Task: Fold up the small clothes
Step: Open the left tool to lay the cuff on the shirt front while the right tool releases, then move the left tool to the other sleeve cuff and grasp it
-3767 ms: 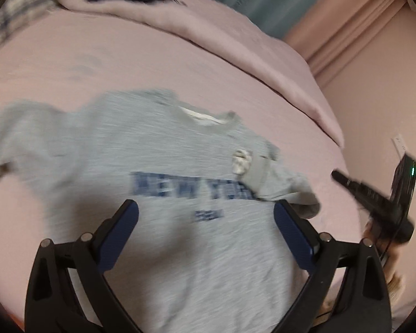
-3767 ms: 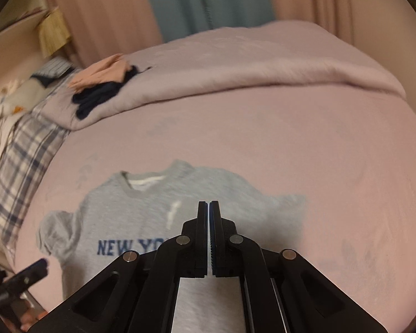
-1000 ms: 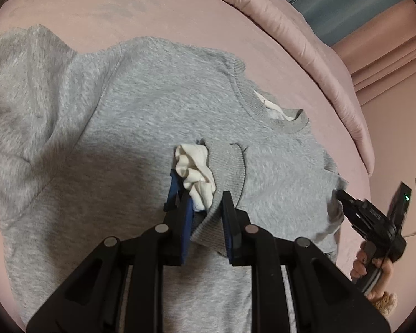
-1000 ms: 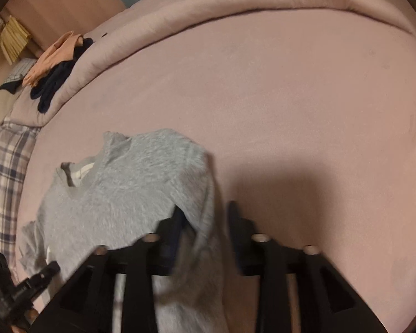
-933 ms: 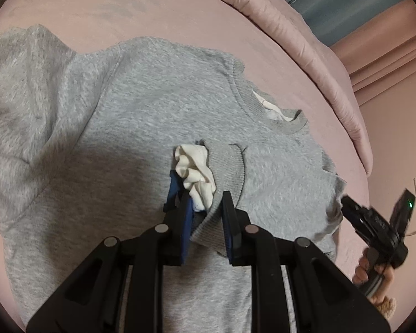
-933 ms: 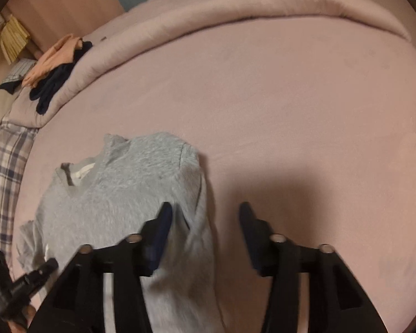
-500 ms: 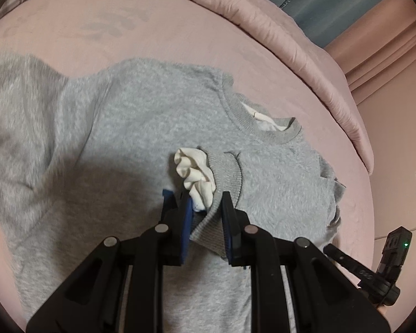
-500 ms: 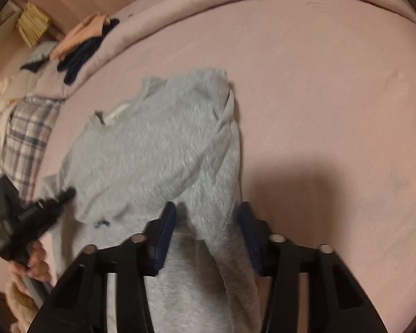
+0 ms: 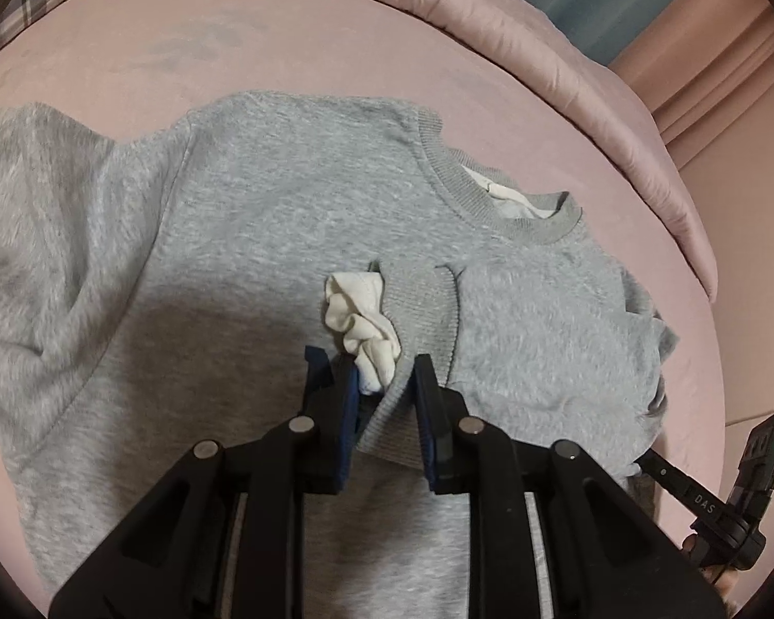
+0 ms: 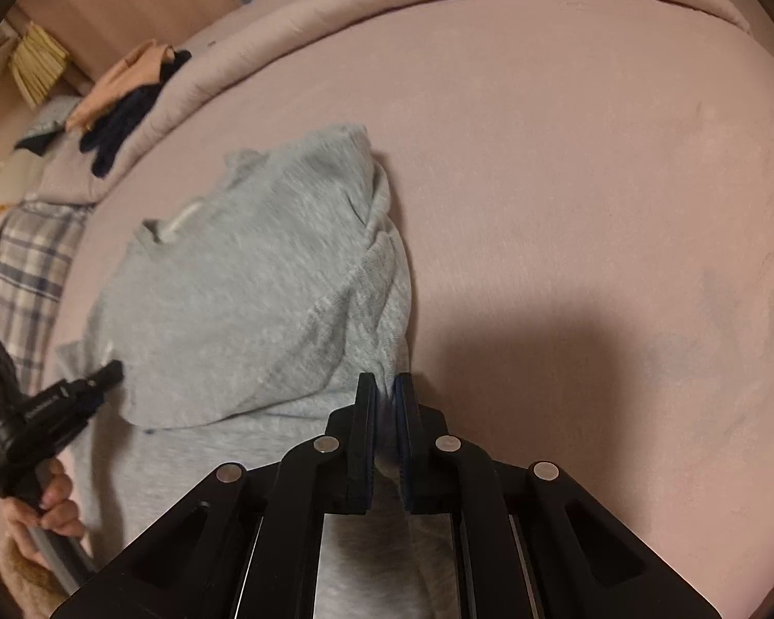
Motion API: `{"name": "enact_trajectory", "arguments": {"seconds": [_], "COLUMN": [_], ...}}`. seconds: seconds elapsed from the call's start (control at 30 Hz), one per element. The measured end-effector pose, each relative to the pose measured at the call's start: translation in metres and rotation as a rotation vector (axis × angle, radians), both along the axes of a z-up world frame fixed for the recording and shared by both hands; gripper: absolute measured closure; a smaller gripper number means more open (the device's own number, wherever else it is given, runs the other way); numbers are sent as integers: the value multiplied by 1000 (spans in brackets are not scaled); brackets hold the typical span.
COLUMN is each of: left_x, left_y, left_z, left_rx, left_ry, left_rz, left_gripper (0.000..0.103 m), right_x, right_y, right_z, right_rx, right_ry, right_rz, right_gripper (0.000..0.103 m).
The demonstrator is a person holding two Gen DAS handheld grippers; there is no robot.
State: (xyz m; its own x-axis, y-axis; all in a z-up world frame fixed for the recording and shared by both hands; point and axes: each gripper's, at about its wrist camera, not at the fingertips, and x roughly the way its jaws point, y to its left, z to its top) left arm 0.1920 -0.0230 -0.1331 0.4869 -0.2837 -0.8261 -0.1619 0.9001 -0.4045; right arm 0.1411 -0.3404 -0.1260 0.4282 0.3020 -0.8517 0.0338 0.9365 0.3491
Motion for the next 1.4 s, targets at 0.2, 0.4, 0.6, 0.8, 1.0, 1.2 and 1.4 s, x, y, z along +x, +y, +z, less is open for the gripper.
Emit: {"name": "enact_trajectory", "arguments": {"seconds": [0.2, 0.4, 0.6, 0.8, 1.0, 1.2, 1.4], "left_x": [-1, -2, -18, -48, -79, -100, -121], "left_y": [-4, -8, 0, 26, 58, 87, 110], "left_z": [0, 2, 18, 53, 76, 86, 89], "left_rx": [31, 43, 39, 20, 20, 35, 10], "left_ry": [-8, -1, -19, -97, -157, -162, -174], "left_rz": [5, 10, -2, 29, 105, 200, 260], "left_gripper": [77, 71, 40, 10, 5, 5, 4], "right_x": [-1, -1, -2, -12, -35, -56, -68], "right_y": [6, 9, 14, 27, 47, 64, 71], "right_z": [2, 3, 7, 30, 73, 104, 121], "right_rx": [-69, -124, -187, -290, -310, -305, -269], "right_ry": [-18, -27, -38, -100, -230, -344, -398], "right_rz": [2, 5, 13, 46, 109, 157, 150], "right_gripper": [96, 96, 96, 58, 35, 28, 27]}}
